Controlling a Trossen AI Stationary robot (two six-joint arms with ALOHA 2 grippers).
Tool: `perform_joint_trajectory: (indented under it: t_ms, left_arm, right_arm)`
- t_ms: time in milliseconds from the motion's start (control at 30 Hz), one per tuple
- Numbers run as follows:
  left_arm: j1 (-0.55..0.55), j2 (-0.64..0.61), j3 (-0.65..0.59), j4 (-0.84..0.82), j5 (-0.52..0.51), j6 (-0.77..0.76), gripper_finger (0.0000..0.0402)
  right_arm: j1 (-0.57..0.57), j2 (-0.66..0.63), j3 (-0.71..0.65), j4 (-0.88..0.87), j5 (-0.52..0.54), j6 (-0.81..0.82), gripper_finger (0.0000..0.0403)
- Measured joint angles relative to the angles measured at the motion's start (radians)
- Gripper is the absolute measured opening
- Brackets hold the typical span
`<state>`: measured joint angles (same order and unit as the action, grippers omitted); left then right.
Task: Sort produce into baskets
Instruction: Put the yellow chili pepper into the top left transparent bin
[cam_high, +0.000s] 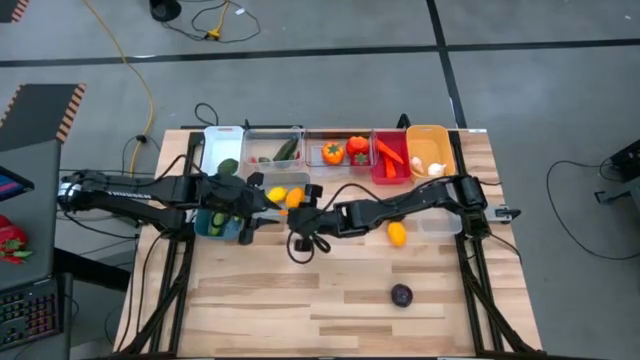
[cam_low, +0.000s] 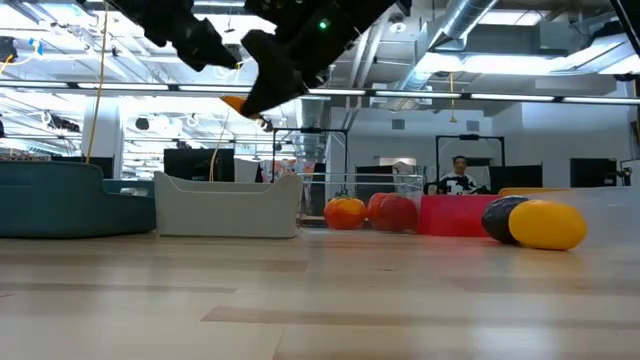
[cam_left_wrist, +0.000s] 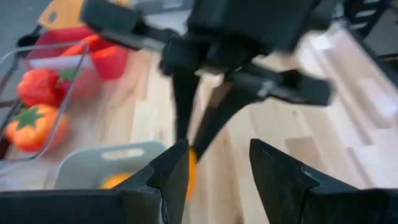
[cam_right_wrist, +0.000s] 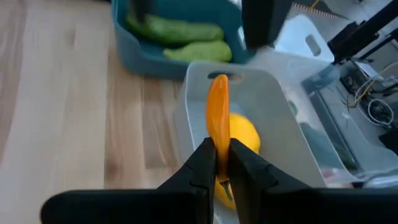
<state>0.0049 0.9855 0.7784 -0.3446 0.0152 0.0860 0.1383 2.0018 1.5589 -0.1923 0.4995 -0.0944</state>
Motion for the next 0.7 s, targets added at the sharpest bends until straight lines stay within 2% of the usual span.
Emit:
perform_joint_trajectory:
  t_ms: [133,533,700]
  left_arm:
    - [-0.008,0.000,0.000,-0.030,-0.054,0.000,0.0157]
    - [-0.008,0.000,0.000,-0.071,-0.076,0.000,0.0156]
    - [-0.008,0.000,0.000,-0.094,-0.126,0.000,0.0131]
  right_arm:
    - [0.001,0.000,0.000,0.072,-0.001,0.000,0.0065]
    - [0.001,-0.002,0.000,0.149,-0.001,-0.003,0.0065]
    - [0.001,-0.002,0.000,0.149,-0.001,-0.003,0.0065]
